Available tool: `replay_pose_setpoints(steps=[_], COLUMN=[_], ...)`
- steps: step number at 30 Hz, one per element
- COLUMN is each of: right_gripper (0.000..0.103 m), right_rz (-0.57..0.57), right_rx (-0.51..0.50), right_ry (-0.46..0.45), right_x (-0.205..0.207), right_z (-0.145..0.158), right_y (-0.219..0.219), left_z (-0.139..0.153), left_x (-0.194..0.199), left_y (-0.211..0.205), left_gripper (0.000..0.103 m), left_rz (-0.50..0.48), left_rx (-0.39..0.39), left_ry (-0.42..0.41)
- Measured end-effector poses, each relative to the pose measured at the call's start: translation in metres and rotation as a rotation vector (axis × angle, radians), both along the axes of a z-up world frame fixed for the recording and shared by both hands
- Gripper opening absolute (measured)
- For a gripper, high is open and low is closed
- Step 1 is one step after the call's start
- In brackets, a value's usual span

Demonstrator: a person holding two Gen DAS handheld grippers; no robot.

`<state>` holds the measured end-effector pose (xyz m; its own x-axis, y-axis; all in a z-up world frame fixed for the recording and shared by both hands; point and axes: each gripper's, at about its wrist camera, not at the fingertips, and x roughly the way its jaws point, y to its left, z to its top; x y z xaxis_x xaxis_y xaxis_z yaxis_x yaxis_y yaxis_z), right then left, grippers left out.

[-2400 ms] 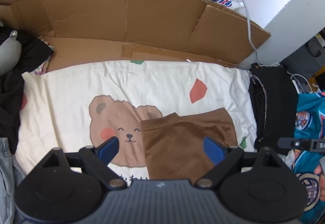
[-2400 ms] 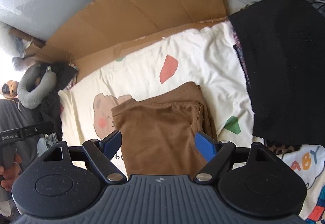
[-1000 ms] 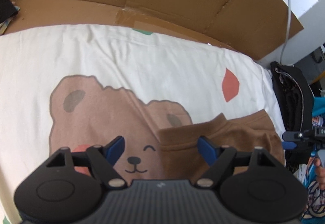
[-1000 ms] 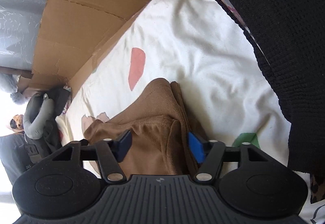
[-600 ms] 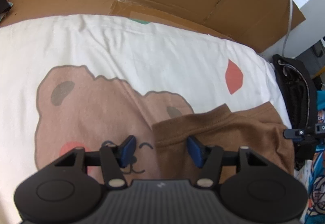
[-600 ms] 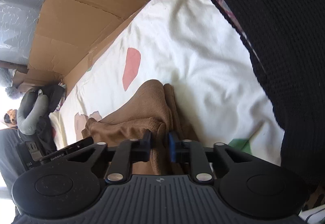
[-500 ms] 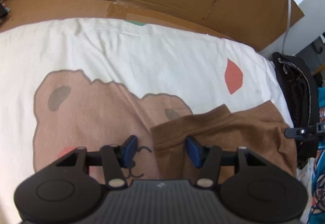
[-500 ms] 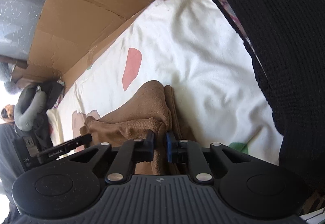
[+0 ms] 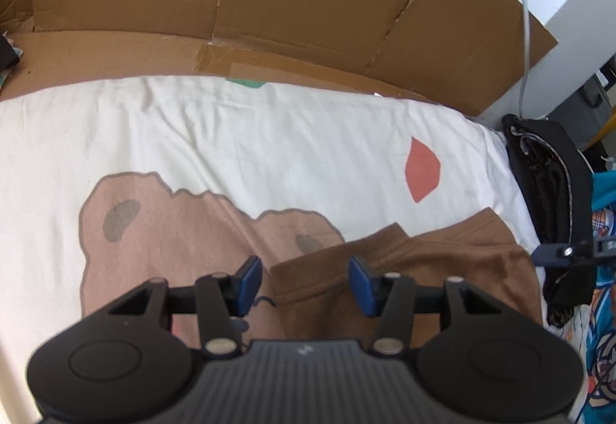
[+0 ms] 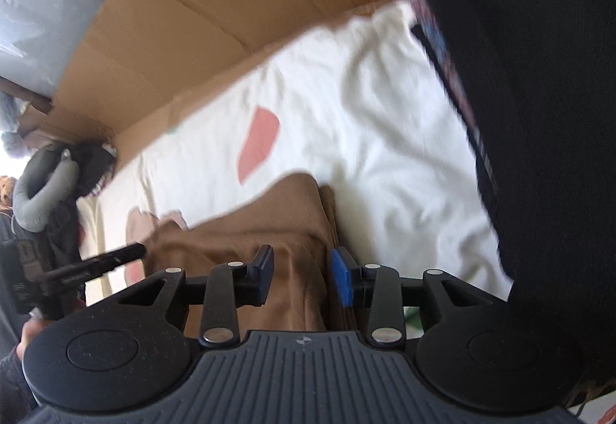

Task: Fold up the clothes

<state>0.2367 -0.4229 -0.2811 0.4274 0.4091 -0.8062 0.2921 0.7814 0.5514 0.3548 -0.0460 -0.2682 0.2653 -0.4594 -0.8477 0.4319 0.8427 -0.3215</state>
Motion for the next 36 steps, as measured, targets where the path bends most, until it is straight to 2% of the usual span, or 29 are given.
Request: replay_pose_setpoints(steps=[2,3,4,8,11,15,17,18,19,21,25,30,36], right_gripper=[0.033,0.015,0.005,0.003,0.005,0.007,0.023,0.036,0.039,0.039,0.038,0.037,0.035], right_rz=[0.020,0.023,0.026,0.037,0.032,0.026,0.052,0.066,0.080,0.127,0.237,0.296,0.319], right_rx=[-0.007,-0.025,-0.043,-0.116,-0.147,-0.117,-0.115,-0.116,-0.115,-0.108,-0.158,-0.199,-0.225], right_ry=[0.012,-0.004,-0.020,-0.085,-0.092,-0.070,-0.051,-0.043,-0.038,-0.016,0.023,0.077,0.114], right_x=[0.000,-0.001,-0.001,-0.001,-0.001,-0.015,-0.024,-0.030,-0.036,-0.045,-0.061,-0.074,-0.081], right_z=[-0.006,-0.003,-0.001,0.007,0.011,0.016,0.018,0.018,0.018,0.015,0.008,-0.008,-0.019], right_y=[0.005,0.005,0.005,0.005,0.001,-0.006,-0.004,-0.002,0.001,0.009,0.029,0.039,0.034], left_z=[0.002,0.004,0.005,0.009,0.013,0.014,0.012,0.009,0.007,0.001,-0.011,-0.028,-0.037], left_x=[-0.005,-0.007,-0.009,-0.017,-0.021,-0.030,-0.037,-0.042,-0.046,-0.057,-0.079,-0.098,-0.113], left_y=[-0.001,-0.002,-0.003,-0.009,-0.014,-0.014,-0.012,-0.010,-0.008,-0.004,0.002,0.007,0.005], left_gripper=[0.053,0.053,0.053,0.053,0.053,0.054,0.054,0.054,0.054,0.054,0.054,0.052,0.054], left_rz=[-0.011,-0.018,-0.026,-0.051,-0.074,-0.094,-0.104,-0.108,-0.110,-0.113,-0.142,-0.146,-0.200], left_rx=[0.000,0.001,0.003,0.007,0.013,0.016,0.024,0.032,0.038,0.048,0.090,0.096,0.109], left_ry=[-0.003,-0.004,-0.006,-0.017,-0.029,-0.005,0.028,0.043,0.060,0.097,0.142,0.225,0.251])
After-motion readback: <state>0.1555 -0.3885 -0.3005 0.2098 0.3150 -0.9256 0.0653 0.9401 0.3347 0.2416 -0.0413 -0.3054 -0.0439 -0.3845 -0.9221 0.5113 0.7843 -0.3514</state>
